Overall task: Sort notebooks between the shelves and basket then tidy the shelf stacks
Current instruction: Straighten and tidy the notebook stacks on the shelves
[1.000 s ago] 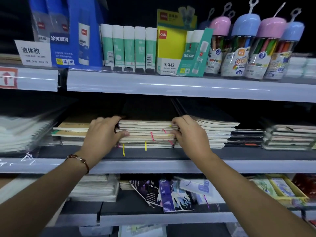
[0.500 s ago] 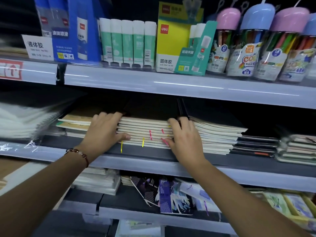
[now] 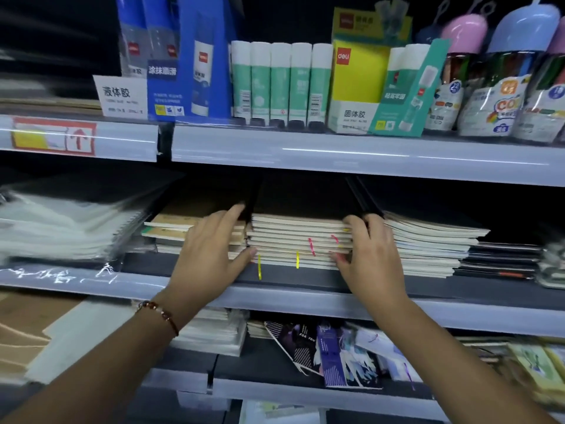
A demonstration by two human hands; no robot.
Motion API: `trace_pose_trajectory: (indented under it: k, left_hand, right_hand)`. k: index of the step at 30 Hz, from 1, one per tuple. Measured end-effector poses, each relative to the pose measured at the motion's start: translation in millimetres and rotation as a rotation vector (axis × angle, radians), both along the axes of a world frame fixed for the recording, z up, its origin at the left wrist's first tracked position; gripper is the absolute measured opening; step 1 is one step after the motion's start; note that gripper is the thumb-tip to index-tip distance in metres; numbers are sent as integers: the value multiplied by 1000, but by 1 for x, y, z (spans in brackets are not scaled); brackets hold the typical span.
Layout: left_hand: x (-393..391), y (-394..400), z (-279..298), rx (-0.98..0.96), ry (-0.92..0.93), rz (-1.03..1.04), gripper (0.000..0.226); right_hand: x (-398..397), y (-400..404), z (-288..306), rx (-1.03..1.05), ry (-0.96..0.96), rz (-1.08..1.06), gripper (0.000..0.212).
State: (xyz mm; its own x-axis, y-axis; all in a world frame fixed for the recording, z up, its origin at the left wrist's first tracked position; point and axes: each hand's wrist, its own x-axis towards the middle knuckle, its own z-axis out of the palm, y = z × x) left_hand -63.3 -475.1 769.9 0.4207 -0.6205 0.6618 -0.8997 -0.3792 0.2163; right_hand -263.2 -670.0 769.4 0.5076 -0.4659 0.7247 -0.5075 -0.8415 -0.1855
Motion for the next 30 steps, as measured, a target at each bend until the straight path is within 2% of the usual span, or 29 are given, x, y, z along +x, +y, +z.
trace_pose_trajectory:
  k: [2,5,7,9,12,17,23,30]
  left_hand:
    - [13,27,-6,-108,88,59,72]
    - [36,58,-12,-228,282,136,69]
    - [49,65,-14,-209,275,137,64]
    - [57,66,-21,-134,191,151,54]
    - [61,63,-25,-94,96,149,46]
    - [73,62,-22,-90,-32,140,33]
    - [87,54,-17,-138,-29,111,26]
    - [94,43,-18,-175,1,127,25]
  right_hand:
    - [6,28,0,97,-119,23,57]
    - [29,87,4,264,-225,240,40]
    - [57,120,8,510,-176,390,35]
    - [88,135,6,659,-153,413,39]
    - [121,139,2,544,-92,262,47]
    - [131,132,6,313,-5,58,33]
    - [133,134,12,217,65,-16,31]
    - [141,129,14,226,118,-91,15]
